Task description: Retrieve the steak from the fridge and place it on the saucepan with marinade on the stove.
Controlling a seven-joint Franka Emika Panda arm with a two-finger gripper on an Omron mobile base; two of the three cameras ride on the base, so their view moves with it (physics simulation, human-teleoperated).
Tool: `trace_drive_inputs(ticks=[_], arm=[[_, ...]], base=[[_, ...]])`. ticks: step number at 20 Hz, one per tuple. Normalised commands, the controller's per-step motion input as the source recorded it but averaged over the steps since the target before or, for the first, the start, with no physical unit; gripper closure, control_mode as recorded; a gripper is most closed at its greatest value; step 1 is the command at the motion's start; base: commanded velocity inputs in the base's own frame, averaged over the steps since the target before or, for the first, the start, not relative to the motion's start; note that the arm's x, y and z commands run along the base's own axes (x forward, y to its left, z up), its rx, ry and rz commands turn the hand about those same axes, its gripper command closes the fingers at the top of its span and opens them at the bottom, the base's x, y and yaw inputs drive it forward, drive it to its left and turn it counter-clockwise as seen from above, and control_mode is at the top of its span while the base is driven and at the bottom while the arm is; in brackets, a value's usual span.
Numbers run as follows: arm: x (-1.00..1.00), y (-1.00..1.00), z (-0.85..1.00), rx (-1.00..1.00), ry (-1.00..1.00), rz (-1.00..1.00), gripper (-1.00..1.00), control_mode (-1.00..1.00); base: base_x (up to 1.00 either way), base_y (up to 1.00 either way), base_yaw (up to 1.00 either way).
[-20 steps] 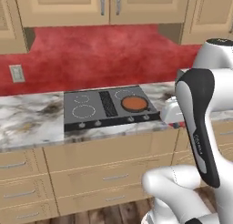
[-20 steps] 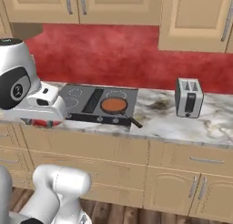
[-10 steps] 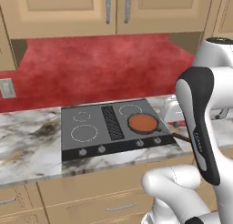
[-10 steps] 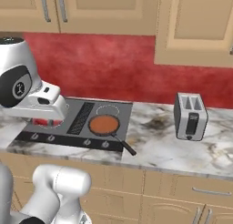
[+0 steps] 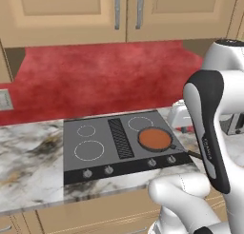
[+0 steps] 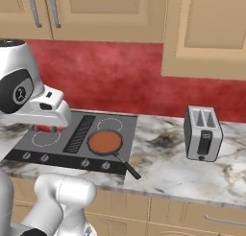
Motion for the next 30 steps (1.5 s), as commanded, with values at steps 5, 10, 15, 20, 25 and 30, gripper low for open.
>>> trace_drive_inputs(ticks=[5, 10, 15, 20, 25, 30], arm=[[0.0, 0.0, 0.0, 0.0, 0.0, 0.0, 1.0, 1.0], [0.0, 0.0, 0.0, 0.0, 0.0, 0.0, 1.0, 1.0], [0.0, 0.0, 0.0, 0.0, 0.0, 0.0, 1.0, 1.0], [0.0, 0.0, 0.0, 0.0, 0.0, 0.0, 1.0, 1.0], [0.0, 0.0, 0.0, 0.0, 0.0, 0.0, 1.0, 1.0], [0.25, 0.08, -0.13, 0.0, 0.0, 0.0, 1.0, -1.0]], base=[[0.13, -0.39, 0.0], [0.03, -0.55, -0.01], [0.0, -0.66, -0.08], [0.12, -0.21, -0.09], [0.39, 0.03, 0.0], [0.31, 0.09, 0.0]])
